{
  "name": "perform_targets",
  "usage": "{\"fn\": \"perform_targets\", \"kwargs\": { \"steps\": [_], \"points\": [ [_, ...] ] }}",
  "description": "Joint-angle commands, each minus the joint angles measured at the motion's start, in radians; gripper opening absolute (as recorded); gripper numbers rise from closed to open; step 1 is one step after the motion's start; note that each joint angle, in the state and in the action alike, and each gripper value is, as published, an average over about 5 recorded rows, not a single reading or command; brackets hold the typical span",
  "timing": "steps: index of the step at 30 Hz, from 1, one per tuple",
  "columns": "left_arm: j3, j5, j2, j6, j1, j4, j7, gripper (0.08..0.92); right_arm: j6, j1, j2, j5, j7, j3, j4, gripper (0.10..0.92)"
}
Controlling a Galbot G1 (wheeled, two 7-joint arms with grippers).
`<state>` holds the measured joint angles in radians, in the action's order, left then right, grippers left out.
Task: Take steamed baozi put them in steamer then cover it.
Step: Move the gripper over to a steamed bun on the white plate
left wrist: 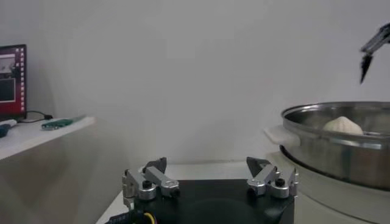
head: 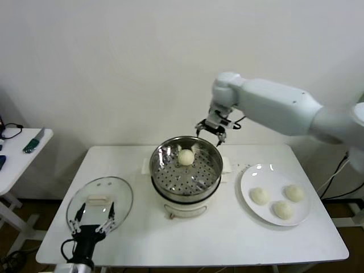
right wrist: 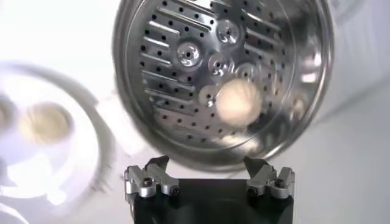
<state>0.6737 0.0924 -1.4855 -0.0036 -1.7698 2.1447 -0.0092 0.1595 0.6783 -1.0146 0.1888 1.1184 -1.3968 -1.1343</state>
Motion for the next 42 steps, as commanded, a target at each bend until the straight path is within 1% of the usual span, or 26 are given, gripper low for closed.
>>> {"fn": "perform_targets", "kwargs": {
  "steps": [1,4,8,12,15,20,31,42],
  "points": [
    [0.0,0.004,0.005,-0.001,0.005,0.002,0.004,0.823,-0.38,0.065,0.31,0.342,-0.02,-0.172,-0.111,0.823],
    [-0.003,0.005,0.005,0.002,0.01,0.002,0.003,0.823,-0.398,-0.008,0.357,0.299,-0.011,-0.159,-0.113,0.823],
    [-0.005,0.003,0.003,0.005,0.011,0.0,0.0,0.823,-0.408,-0.183,0.391,0.194,-0.01,-0.047,-0.087,0.823],
    [-0.003,0.002,0.002,0.007,0.009,0.002,-0.002,0.823,-0.406,-0.338,0.395,0.103,-0.018,0.06,-0.046,0.823],
    [-0.001,0.001,0.001,0.009,0.005,0.001,-0.003,0.823,-0.395,-0.43,0.379,0.064,-0.024,0.139,-0.009,0.823],
    [-0.003,-0.002,-0.006,0.007,0.001,-0.006,-0.005,0.823,-0.379,-0.515,0.33,0.03,-0.038,0.222,0.054,0.823],
    [0.006,-0.001,-0.01,0.002,-0.004,-0.012,-0.008,0.823,-0.351,-0.563,0.233,0.005,-0.05,0.277,0.15,0.823],
    [0.007,-0.001,-0.008,0.002,-0.001,-0.014,-0.009,0.823,-0.336,-0.568,0.21,-0.004,-0.035,0.275,0.174,0.818]
  ]
}}
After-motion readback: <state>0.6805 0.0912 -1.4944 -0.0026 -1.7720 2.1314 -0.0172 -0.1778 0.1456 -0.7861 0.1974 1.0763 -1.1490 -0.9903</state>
